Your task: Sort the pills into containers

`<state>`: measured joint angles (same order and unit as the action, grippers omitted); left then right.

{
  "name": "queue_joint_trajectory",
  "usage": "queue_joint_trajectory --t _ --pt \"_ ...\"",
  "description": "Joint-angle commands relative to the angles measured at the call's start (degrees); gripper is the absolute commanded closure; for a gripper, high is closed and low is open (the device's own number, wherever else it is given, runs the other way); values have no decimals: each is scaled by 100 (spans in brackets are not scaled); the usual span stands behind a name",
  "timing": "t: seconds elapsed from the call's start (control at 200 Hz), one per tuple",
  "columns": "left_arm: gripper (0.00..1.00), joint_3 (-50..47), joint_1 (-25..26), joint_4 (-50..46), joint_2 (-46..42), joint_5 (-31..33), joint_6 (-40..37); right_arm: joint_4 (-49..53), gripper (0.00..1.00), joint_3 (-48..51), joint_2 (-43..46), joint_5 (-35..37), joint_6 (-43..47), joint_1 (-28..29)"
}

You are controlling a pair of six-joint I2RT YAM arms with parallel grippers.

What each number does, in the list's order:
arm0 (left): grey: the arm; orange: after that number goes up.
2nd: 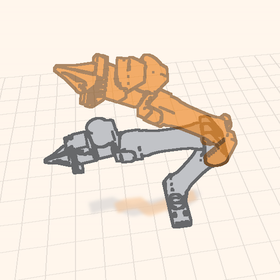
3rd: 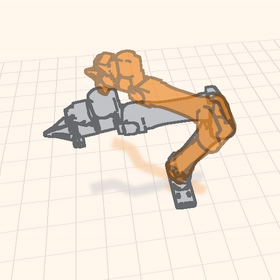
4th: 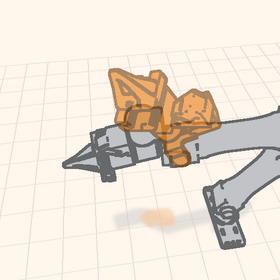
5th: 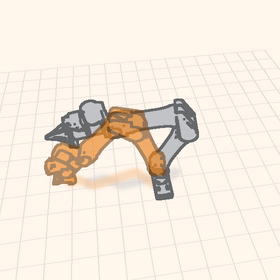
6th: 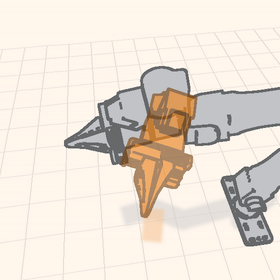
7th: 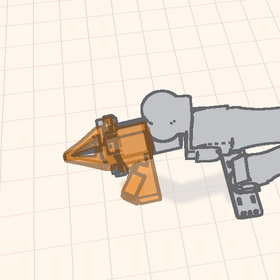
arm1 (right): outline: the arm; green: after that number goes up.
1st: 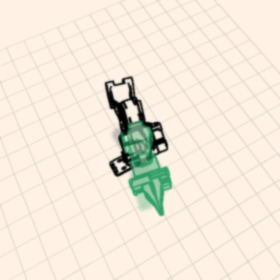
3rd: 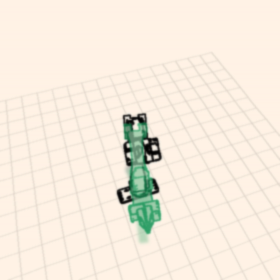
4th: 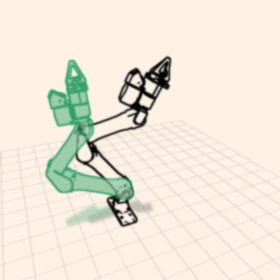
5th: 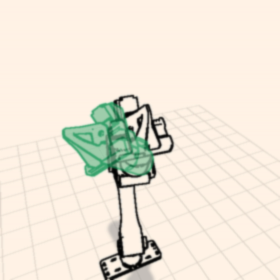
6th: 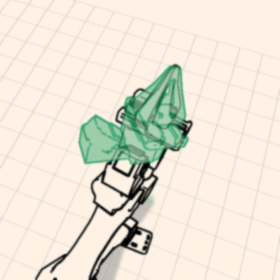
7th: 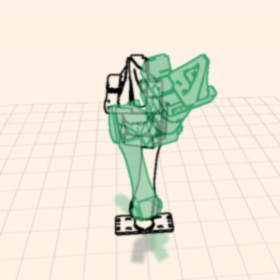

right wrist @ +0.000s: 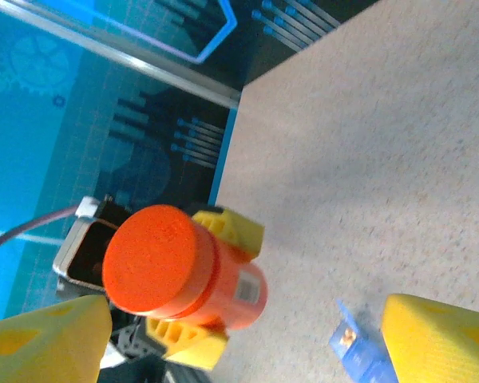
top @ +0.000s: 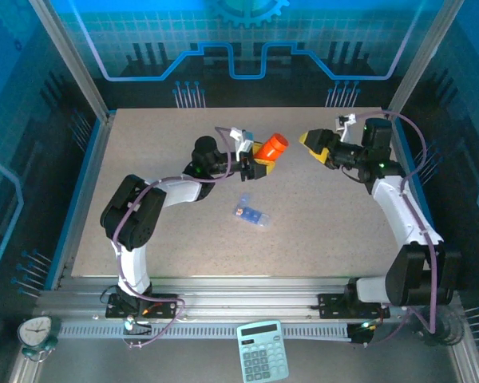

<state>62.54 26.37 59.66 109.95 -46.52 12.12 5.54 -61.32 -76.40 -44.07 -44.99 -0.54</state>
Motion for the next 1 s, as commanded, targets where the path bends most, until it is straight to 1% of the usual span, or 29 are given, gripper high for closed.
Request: queue_joint_trajectory --t 0.0,0.12,0.25,0.37,0.615,0.991 --pt "88 -122 -10 1251 42 378 749 -1139 12 198 399 573 -314 138" --pt "88 -155 99 1610 75 610 987 -1460 12 322 635 912 -260 318" --pt "87 -108 254 1798 109 812 1052 -1595 11 317 801 1273 -61 532" --pt "87 -30 364 1956 123 973 1132 -1758 9 215 813 1422 53 699" --pt "87 118 448 2059 149 972 1282 -1449 8 -270 585 1300 552 1073" --pt "87 183 503 2059 83 848 1348 -765 8 -743 328 1138 1040 1357"
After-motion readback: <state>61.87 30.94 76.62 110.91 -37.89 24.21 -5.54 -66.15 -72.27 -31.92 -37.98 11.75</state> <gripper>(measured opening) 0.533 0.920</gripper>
